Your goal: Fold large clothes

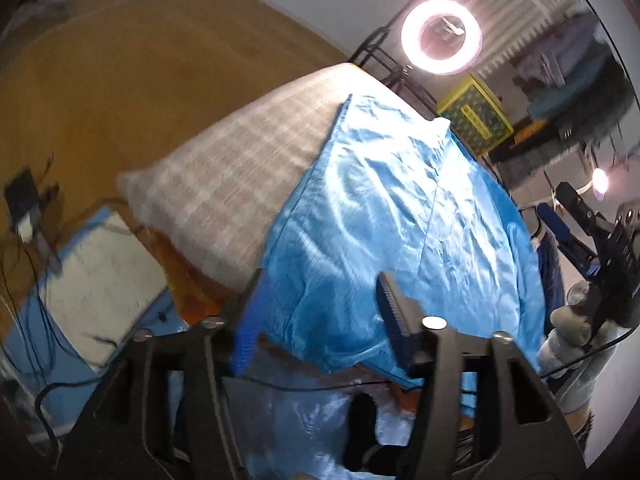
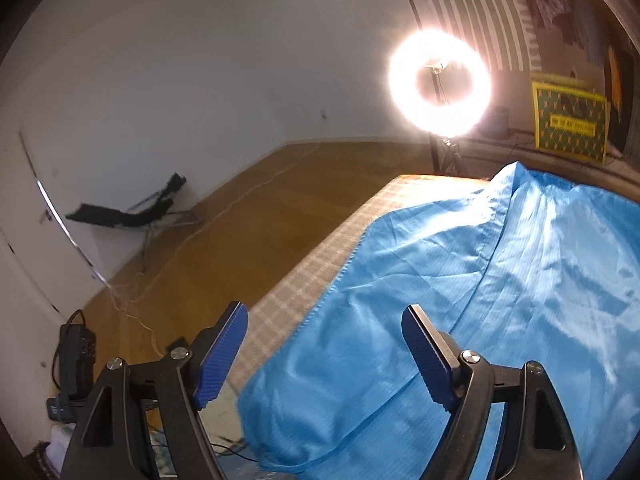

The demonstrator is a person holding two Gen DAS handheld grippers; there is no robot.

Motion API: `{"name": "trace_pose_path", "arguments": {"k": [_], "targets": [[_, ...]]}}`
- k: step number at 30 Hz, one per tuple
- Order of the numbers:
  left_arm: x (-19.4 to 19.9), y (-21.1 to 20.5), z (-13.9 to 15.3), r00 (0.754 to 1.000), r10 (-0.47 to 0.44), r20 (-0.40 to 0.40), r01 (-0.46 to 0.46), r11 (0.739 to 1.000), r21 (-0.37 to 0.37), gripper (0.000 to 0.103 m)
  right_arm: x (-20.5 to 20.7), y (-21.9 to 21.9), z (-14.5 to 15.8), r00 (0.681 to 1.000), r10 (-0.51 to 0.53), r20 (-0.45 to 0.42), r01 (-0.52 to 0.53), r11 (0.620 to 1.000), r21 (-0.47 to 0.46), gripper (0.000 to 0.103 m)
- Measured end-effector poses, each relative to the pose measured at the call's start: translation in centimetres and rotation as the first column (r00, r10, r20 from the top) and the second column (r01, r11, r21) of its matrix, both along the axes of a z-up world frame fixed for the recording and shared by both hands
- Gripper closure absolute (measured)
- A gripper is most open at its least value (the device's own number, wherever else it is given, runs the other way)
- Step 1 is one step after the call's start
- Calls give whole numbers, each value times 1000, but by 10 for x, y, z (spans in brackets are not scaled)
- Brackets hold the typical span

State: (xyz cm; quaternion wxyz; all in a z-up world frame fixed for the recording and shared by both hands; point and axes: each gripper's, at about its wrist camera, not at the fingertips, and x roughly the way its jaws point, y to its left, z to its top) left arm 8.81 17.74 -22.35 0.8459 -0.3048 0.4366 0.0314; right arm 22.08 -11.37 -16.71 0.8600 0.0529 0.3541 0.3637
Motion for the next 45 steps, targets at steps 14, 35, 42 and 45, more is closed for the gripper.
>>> {"name": "trace_pose_path", "arguments": {"k": [14,35,42,45], "targets": [[71,23,-76,993,-29,-119,19,996,-85,41,49,-8,-90,956,30,-291,-35,999,-11,64],[99,27,-117,988,-85,-131,45,958,-284,97,68,46,-177,908,-5,-419,-94,972,-215,67],[97,-9,-58,988,-155,19,156,982,-106,102,65,47,-176,915,-9,-403,-86,972,-217,67],[97,-25,-44,981,-189,47,191,981,-43,102,70,42,-174,898,-9,-440,-81,980,-184,66]]}}
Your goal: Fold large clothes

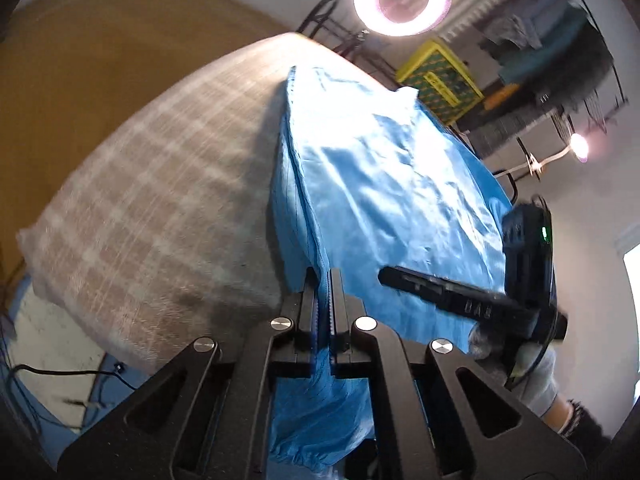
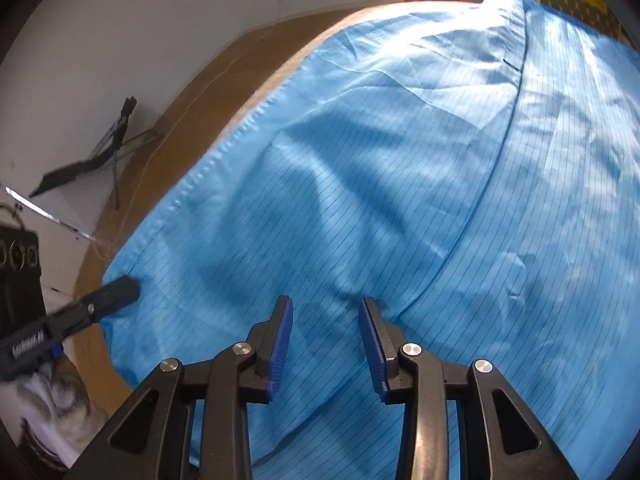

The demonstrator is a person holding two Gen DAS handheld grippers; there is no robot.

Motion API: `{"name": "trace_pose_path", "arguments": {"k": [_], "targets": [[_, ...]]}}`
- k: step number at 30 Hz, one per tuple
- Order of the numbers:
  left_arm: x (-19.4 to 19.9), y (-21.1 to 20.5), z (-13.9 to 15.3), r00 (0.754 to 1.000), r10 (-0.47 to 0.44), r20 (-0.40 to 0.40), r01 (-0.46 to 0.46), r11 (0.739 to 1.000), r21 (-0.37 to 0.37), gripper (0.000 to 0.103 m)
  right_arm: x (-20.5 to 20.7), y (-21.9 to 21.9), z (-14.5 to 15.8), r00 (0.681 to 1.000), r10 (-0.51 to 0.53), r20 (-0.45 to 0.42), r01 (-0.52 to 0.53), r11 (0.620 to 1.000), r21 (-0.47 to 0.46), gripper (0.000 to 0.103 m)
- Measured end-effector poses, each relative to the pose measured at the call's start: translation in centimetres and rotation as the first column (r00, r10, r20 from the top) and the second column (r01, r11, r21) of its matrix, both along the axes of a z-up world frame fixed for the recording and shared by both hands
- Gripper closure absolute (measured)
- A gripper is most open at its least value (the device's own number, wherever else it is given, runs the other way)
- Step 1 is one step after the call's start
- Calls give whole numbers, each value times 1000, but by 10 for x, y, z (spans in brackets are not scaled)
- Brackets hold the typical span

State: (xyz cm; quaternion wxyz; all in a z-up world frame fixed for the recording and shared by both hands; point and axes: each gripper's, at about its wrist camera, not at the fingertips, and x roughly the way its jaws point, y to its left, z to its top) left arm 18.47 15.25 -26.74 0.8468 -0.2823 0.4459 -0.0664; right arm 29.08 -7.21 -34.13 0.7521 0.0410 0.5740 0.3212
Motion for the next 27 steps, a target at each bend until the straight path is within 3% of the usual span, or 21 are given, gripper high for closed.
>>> {"name": "trace_pose_path", "arguments": {"k": [3,6,8,11,12,13,14,16,20,22,27], "targets": [[1,-11,4,1000,-29,12,28,999,30,102,12,-15,15,998,-59,-29,61,994,87,62],[2,-12,3,999,-31,6,31,999,35,102,21,-25,40,996,-87,-3,86,983,164,51],[4,-10,2,1000,-21,-4,21,999,39,102,24,-28,50,995,-96,24,90,979,185,51],[1,6,-10,998,21,-61,-19,999,43,102,30,-33,55,991,-133,24,126,974,187,51],[1,12,-16,994,44,-98,-37,996,77,102,32,-35,53,990,-140,14,136,974,182,52],[0,16,-20,989,61,-131,-47,993,111,100,34,-37,52,989,-146,4,143,974,173,52],[2,23,-26,979,64,-192,-39,990,132,90,36,-42,52,988,-156,0,154,974,165,53],[4,33,-25,972,62,-226,-34,991,126,86,40,-51,61,985,-172,-3,170,973,154,54],[16,41,11,989,50,-140,-22,980,197,86,58,-85,94,980,-183,82,166,970,179,53],[33,38,29,996,22,-87,-2,975,221,85,74,-104,106,973,-194,126,170,969,181,47],[115,10,53,997,-77,6,74,975,211,85,141,-140,117,951,-267,155,239,954,180,45]]}}
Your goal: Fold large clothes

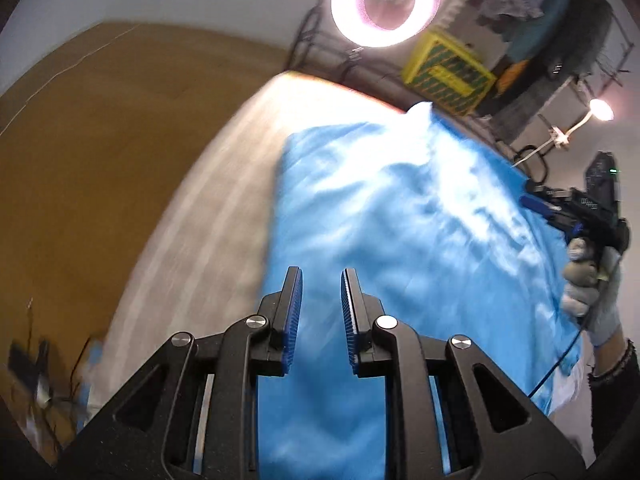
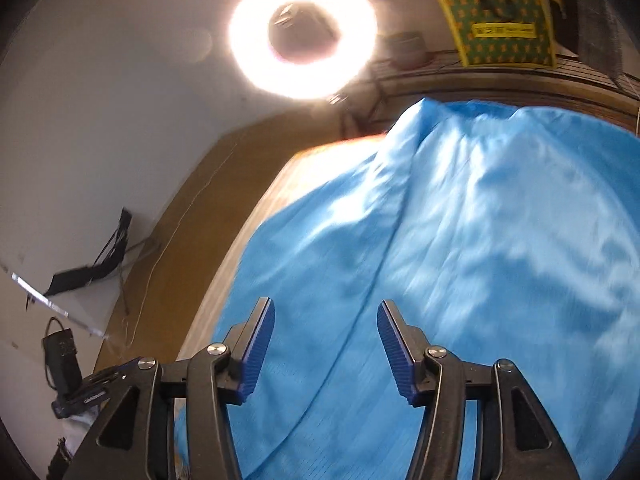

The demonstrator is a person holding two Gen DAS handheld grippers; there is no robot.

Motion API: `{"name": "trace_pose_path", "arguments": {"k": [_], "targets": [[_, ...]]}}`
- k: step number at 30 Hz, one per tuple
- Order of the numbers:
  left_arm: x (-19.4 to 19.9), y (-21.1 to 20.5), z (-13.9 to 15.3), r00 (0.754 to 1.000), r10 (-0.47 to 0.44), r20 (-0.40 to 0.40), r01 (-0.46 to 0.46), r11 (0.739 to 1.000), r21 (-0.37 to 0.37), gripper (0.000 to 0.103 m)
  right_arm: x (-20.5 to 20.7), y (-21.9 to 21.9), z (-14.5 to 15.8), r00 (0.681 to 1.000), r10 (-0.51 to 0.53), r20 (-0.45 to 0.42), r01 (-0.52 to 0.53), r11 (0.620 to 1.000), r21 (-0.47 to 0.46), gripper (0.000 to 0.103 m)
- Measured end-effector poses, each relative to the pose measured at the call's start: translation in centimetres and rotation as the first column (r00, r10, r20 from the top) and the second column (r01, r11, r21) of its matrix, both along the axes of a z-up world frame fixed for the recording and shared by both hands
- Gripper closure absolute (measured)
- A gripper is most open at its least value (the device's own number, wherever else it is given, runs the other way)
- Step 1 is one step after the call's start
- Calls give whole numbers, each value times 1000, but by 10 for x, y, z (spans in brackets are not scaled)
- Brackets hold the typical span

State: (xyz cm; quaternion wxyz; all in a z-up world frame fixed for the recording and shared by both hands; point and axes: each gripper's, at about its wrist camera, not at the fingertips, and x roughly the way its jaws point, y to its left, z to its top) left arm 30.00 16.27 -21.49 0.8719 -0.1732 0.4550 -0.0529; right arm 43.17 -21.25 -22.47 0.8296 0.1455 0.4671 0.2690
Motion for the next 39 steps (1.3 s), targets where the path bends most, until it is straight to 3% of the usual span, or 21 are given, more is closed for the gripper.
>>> {"name": "trace_pose_path", "arguments": {"k": [6,11,18,23,26,28,30,32,33,34,36,38,39], "targets": [[123,-17,-26,999,-16,34,19,997,-79,86,91,-16,-2,997,-73,5,72,996,56,42],[190,-14,-64,1000,7,14,-6,997,-77,86,165,-13,-26,993,-120,15,119,991,53,40],[233,-4,-112,999,41,-22,-42,998,-41,86,255,-1,-85,976,-212,-52,217,967,135,40],[235,0,-123,999,43,17,-43,998,-40,86,286,21,-104,978,-204,-38,207,974,92,40],[232,-4,-123,999,38,36,-38,999,-9,86,298,25,-110,980,-195,-45,199,973,120,47],[232,-6,-122,999,38,39,-38,999,10,86,300,25,-110,984,-172,-45,177,967,181,84],[232,-9,-122,998,37,43,-38,999,33,86,301,27,-108,986,-165,-31,168,972,161,103],[232,-12,-122,998,38,47,-41,998,51,86,296,32,-100,988,-151,39,148,986,77,103],[232,-13,-123,998,38,49,-41,997,60,86,295,36,-97,982,-162,95,167,985,-51,103],[232,-14,-122,998,38,50,-41,997,66,86,297,36,-101,979,-185,87,195,973,-126,103],[233,-14,-122,998,38,52,-41,997,67,86,304,29,-114,970,-242,22,241,953,-184,103],[234,-12,-122,998,38,51,-41,998,57,86,300,22,-109,969,-245,23,247,963,-110,78],[234,-11,-121,998,37,53,-39,998,50,86,295,17,-103,971,-237,31,238,970,-43,56]]}}
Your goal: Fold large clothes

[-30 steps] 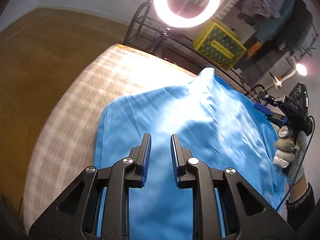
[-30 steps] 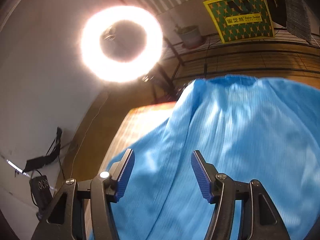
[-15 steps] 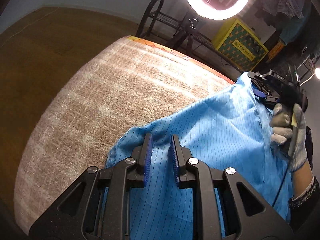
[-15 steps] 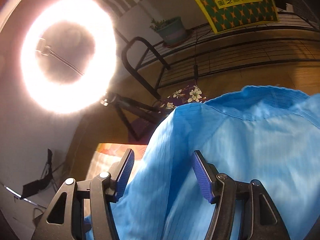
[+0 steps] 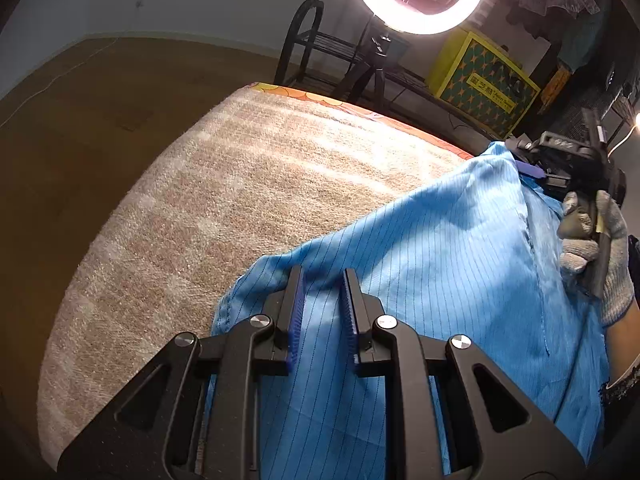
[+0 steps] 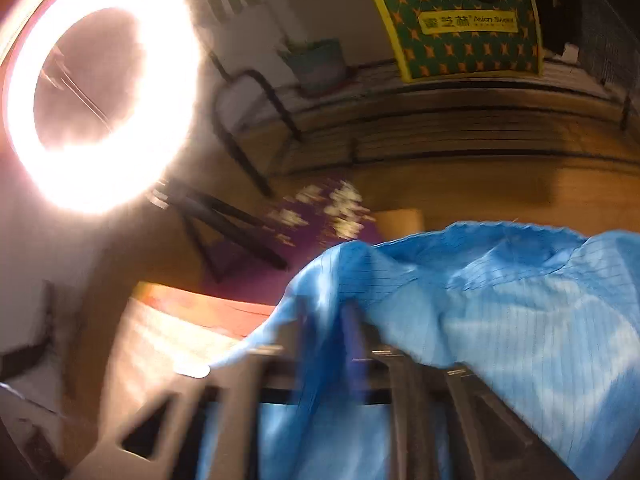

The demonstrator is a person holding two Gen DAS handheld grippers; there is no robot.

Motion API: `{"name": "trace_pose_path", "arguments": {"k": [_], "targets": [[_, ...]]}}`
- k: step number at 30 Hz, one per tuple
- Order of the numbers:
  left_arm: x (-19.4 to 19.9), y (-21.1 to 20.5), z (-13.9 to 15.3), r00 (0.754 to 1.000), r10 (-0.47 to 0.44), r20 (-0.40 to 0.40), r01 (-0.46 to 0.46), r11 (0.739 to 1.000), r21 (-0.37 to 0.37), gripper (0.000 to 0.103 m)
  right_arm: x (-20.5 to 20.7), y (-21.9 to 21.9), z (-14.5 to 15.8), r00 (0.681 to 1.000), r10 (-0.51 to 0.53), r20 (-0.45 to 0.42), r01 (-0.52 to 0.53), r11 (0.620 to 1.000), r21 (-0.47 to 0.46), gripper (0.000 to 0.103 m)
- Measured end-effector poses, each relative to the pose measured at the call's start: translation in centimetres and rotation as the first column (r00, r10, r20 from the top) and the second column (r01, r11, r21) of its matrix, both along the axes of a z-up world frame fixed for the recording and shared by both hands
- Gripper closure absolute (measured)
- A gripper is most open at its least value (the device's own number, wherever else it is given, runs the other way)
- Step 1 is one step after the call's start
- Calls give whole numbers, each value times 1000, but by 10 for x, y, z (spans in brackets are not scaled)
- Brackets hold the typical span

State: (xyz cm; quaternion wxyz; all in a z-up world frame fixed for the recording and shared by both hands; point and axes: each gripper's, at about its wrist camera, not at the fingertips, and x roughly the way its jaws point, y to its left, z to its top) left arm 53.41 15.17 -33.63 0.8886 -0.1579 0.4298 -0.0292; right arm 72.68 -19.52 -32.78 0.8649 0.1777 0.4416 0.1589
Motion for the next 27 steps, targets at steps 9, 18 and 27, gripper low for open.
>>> {"name": "trace_pose_path", "arguments": {"k": [9,18,27], "targets": [[-69,24,51,999,22,42,-20,999,-46,86,-78,-16,68,991,74,113,-75,997,5,53],[-235,69,119,997,59,44,-58,998,-20,85,-211,-28,133,973,165,159,-165,986,-16,54],[-351,98,103,988,128,-90,-143,971,-191,59,-343,-19,199,948,246,202,-257,966,31,54]]}}
